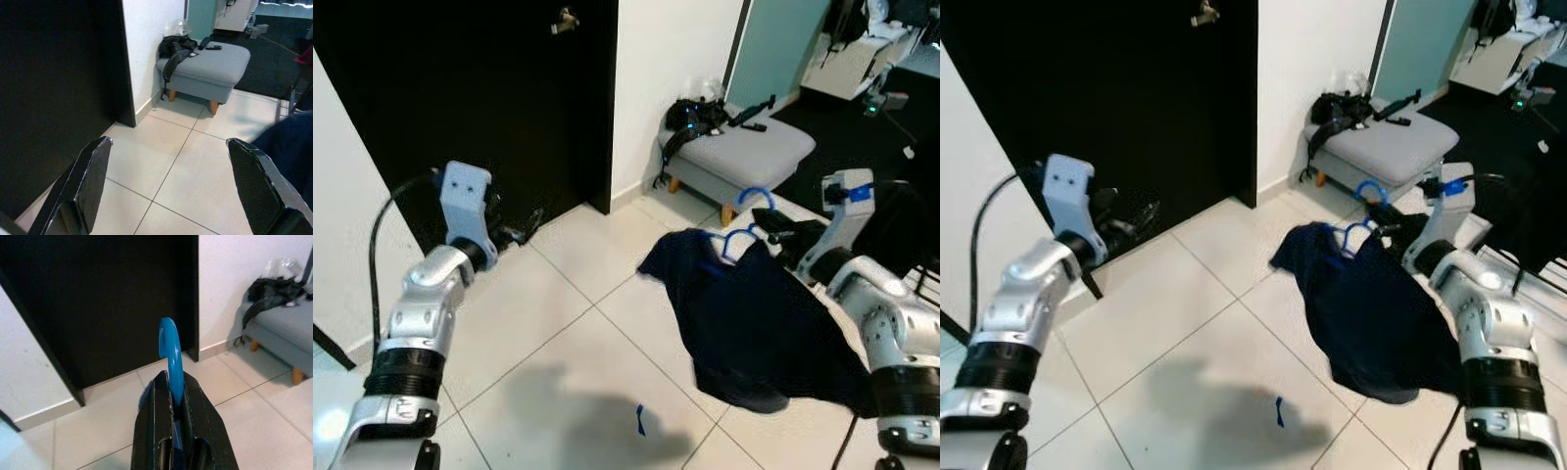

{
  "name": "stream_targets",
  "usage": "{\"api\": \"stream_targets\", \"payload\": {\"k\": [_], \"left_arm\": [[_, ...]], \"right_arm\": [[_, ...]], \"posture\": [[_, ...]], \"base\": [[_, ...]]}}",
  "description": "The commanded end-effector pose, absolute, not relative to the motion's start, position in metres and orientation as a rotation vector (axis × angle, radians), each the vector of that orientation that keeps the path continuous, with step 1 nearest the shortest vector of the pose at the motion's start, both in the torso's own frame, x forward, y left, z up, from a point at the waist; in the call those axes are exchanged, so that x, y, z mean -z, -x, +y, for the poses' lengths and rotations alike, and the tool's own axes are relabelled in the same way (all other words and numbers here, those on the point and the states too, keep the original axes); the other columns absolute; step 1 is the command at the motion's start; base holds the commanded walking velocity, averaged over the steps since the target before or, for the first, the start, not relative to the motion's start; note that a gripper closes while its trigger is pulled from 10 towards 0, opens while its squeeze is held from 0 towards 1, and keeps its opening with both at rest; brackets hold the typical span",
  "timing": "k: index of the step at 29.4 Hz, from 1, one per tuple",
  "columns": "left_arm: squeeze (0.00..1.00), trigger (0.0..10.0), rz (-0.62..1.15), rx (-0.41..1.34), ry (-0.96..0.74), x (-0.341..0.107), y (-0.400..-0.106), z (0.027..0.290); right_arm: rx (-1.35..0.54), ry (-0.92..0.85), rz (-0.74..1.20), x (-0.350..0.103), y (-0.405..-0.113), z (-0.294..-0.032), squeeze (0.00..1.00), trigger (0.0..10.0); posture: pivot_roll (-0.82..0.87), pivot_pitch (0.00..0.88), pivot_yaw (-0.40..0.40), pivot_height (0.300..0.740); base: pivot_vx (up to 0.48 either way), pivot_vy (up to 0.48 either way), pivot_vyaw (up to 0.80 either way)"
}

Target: Hang hanger

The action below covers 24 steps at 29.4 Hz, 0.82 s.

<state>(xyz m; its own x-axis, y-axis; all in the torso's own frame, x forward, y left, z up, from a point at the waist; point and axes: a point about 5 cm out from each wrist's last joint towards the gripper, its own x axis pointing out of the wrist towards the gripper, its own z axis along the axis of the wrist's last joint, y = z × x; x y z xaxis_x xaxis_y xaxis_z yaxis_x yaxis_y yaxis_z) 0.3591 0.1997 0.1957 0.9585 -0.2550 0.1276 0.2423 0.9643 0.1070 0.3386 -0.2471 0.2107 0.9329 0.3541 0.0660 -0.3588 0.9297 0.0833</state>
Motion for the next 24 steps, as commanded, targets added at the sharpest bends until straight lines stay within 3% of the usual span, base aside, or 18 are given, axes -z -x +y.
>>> {"api": "stream_targets", "payload": {"k": [1, 4, 6, 13, 14, 15, 19, 21, 24], "left_arm": [[0.00, 10.0, -0.138, 0.270, -0.095, -0.191, -0.360, 0.191], [0.00, 10.0, -0.142, 0.274, -0.086, -0.190, -0.360, 0.188], [0.00, 10.0, -0.148, 0.278, -0.074, -0.190, -0.361, 0.183], [0.00, 10.0, -0.142, 0.294, -0.066, -0.187, -0.361, 0.175], [0.00, 10.0, -0.142, 0.294, -0.066, -0.187, -0.361, 0.175], [0.00, 10.0, -0.133, 0.297, -0.058, -0.183, -0.360, 0.172], [0.00, 10.0, -0.127, 0.299, -0.052, -0.181, -0.360, 0.169], [0.00, 10.0, -0.130, 0.320, -0.037, -0.180, -0.358, 0.161], [0.00, 10.0, -0.130, 0.329, -0.035, -0.180, -0.358, 0.158]], "right_arm": [[-0.361, -0.133, -0.155, -0.231, -0.341, -0.246, 0.00, 0.0], [-0.357, -0.130, -0.198, -0.242, -0.343, -0.246, 0.00, 0.0], [-0.399, 0.012, -0.136, -0.228, -0.344, -0.236, 0.00, 0.0], [-0.319, -0.053, -0.302, -0.269, -0.346, -0.249, 0.00, 0.0], [-0.319, -0.053, -0.302, -0.269, -0.346, -0.249, 0.00, 0.0], [-0.351, 0.055, -0.220, -0.247, -0.346, -0.241, 0.00, 0.0], [-0.381, 0.043, -0.197, -0.235, -0.344, -0.235, 0.00, 0.0], [-0.385, -0.209, -0.358, -0.264, -0.342, -0.237, 0.00, 0.0], [-0.409, -0.305, -0.436, -0.279, -0.339, -0.239, 0.00, 0.0]], "posture": [[0.03, 0.086, -0.022, 0.740], [0.03, 0.083, -0.024, 0.740], [0.03, 0.083, -0.026, 0.740], [0.03, 0.085, -0.022, 0.740], [0.03, 0.085, -0.022, 0.740], [0.03, 0.083, -0.023, 0.740], [0.04, 0.086, -0.024, 0.740], [0.03, 0.082, -0.016, 0.740], [0.03, 0.082, -0.016, 0.740]], "base": [[0.000, 0.000, 0.00], [0.000, 0.000, 0.00], [0.000, 0.000, 0.00], [0.000, 0.000, 0.00], [0.000, 0.000, 0.00], [0.000, 0.000, 0.00], [0.000, 0.000, 0.00], [0.000, 0.000, 0.00], [0.000, 0.000, 0.00]]}}
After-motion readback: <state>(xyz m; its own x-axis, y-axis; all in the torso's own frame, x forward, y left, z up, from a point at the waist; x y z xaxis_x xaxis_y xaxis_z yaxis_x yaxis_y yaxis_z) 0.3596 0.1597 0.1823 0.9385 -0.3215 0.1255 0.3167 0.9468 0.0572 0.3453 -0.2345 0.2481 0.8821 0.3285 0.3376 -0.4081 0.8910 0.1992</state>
